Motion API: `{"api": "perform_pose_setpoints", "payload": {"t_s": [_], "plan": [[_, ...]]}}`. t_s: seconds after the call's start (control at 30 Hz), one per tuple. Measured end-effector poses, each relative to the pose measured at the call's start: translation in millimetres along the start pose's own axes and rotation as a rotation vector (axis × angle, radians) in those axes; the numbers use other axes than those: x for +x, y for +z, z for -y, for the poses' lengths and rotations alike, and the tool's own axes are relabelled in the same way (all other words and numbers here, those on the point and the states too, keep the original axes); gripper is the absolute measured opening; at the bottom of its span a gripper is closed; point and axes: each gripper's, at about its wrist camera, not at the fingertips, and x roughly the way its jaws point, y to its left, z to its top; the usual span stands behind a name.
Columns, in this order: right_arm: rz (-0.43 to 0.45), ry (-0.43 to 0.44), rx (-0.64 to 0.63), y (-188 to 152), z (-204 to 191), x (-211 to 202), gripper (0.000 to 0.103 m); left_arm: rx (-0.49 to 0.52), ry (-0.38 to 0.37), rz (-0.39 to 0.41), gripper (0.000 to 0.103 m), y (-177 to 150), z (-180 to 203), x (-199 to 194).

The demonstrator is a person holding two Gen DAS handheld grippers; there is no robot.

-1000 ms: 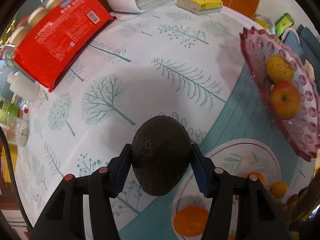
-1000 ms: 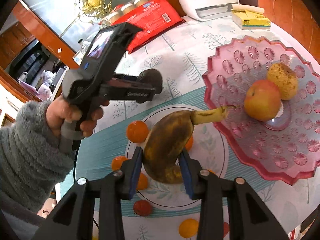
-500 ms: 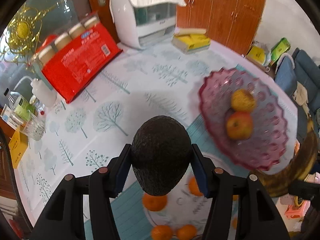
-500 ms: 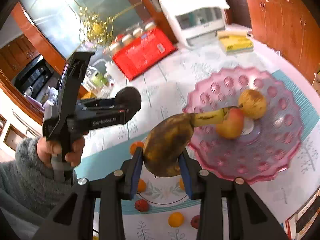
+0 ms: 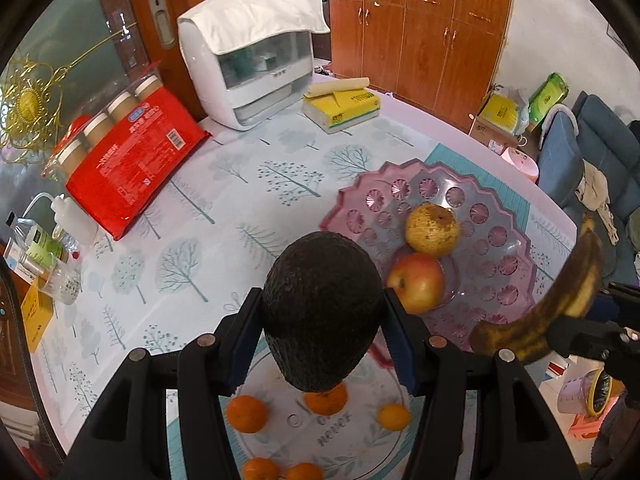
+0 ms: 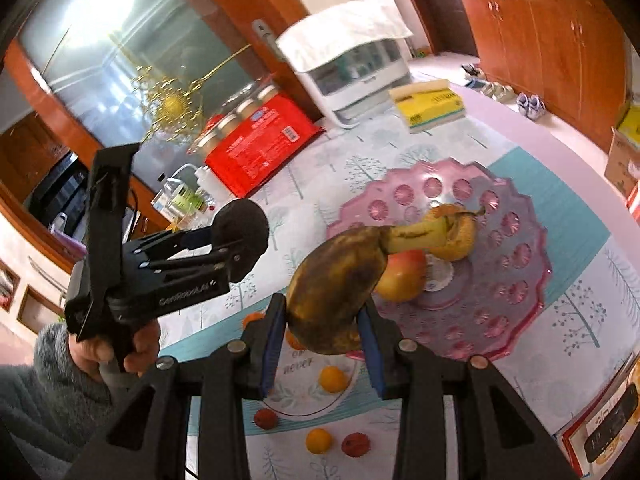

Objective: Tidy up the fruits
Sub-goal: 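Carry the avocado with the left tool while the right tool carries the banana into the bowl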

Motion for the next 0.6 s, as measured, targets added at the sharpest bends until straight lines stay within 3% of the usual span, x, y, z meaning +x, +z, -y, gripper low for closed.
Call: {"api": "perform_pose_setpoints", "payload": {"t_s": [0.23, 0.6], "plan": [[-0.049, 0.027, 0.107, 9.7, 50.2, 15.0, 0.036, 0.003, 0.005, -0.04, 0.056, 8.0, 23.8, 22.8], [-0.2, 0.048, 0.304, 25.1, 117.6, 66.5, 0.036, 0.019, 0.009, -0.113, 0.056, 21.1, 52.5, 71.9]]}}
